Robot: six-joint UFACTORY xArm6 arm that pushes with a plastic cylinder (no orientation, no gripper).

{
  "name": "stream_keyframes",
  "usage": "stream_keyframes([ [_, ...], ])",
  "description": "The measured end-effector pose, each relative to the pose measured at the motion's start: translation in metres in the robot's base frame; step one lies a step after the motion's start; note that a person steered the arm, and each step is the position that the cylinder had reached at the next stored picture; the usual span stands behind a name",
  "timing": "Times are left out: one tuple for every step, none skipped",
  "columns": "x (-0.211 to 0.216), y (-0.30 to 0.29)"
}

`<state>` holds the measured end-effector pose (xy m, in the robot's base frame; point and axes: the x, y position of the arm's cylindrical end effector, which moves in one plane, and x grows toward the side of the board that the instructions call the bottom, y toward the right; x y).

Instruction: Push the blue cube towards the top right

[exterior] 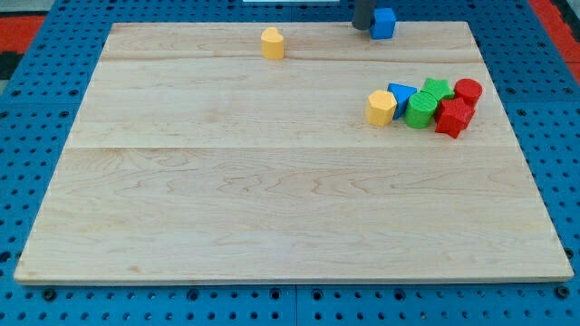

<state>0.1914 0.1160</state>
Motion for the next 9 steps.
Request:
stream_keyframes([
  [0.001,0.007],
  [0.0,0.014],
  [0.0,0.019],
  [0.0,0.024],
  [0.001,0.03],
  [0.0,0.032],
  [0.001,0.03],
  [0.0,0.024],
  [0.0,0.016],
])
